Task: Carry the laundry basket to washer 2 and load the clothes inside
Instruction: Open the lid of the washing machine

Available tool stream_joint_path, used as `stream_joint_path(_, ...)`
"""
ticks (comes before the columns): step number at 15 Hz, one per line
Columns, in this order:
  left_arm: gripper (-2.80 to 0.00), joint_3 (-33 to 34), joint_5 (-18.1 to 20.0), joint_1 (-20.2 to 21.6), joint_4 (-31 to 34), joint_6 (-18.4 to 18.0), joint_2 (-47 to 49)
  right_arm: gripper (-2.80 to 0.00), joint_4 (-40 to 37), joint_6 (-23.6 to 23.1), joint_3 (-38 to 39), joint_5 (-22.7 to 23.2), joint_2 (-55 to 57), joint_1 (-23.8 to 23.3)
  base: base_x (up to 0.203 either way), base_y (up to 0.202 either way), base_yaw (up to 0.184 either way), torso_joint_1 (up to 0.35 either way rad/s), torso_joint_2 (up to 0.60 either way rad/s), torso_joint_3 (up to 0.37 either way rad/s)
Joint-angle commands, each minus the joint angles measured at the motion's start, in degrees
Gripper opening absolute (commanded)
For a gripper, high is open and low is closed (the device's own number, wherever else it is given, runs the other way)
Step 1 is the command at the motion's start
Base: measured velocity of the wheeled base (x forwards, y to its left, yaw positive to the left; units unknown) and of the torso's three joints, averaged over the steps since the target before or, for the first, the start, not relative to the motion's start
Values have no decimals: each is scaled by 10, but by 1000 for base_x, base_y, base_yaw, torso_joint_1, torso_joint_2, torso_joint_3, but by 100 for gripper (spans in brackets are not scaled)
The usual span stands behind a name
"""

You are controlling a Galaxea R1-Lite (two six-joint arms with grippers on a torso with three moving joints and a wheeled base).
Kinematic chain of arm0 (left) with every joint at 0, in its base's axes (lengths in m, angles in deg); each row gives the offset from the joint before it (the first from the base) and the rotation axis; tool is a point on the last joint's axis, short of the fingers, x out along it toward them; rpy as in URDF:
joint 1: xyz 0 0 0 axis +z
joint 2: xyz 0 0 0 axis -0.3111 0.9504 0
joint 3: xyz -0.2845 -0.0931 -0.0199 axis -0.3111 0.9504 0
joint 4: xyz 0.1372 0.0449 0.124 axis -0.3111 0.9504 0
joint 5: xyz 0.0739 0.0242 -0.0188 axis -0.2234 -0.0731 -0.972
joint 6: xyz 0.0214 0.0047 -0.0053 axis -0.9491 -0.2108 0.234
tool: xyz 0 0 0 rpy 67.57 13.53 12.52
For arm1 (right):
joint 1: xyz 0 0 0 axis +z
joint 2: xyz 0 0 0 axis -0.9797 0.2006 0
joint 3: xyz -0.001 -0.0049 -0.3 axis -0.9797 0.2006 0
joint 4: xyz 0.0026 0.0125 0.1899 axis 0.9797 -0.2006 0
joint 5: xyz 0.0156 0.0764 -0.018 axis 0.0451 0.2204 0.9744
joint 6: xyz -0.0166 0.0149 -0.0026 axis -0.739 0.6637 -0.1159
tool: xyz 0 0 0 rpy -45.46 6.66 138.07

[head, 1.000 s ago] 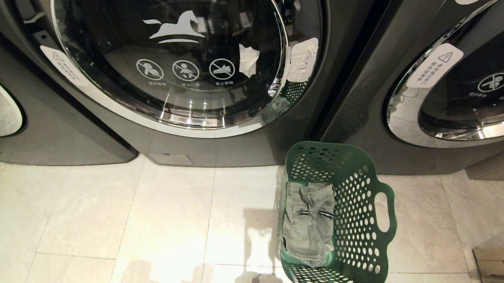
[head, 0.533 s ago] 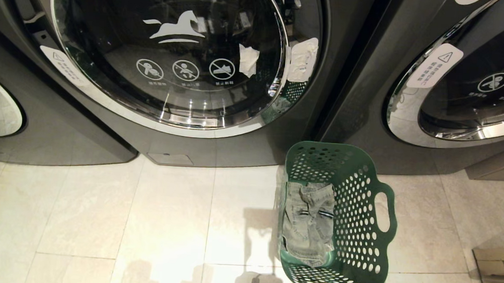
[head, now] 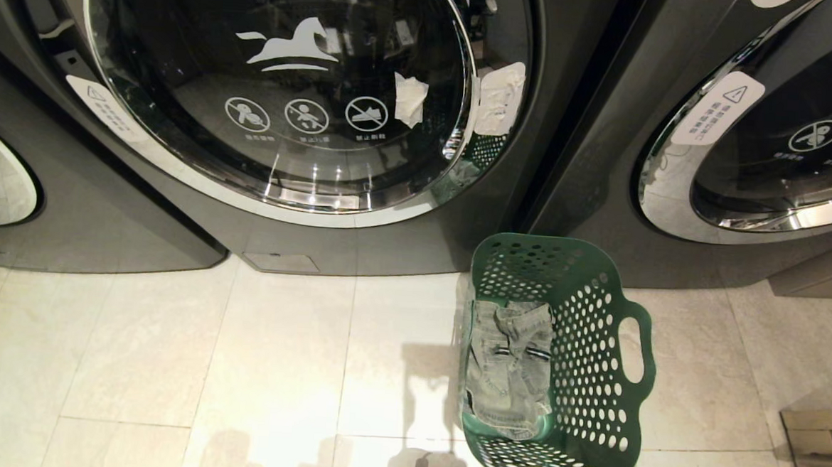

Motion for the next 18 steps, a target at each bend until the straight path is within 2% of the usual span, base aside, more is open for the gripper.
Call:
stream_joint_path(1, -280, 0, -1, 0, 0, 6, 2, -280, 0, 0, 0, 0, 2, 0, 0, 0, 0, 0, 0, 0)
stream_joint_path(11, -280, 0, -7, 0, 0, 12, 2, -280, 0, -1, 0, 2, 2, 0, 0, 0, 0, 1, 1, 176)
stream_joint_path(15, -280, 0, -14, 0, 0, 38, 2, -280, 0, 0, 1, 1, 2, 0, 0, 0, 0, 1, 0, 203)
stream_joint_path(18, -280, -1, -21, 0, 0, 43, 2, -280, 0, 0, 1, 0, 1, 0, 0, 0, 0, 1, 1, 207)
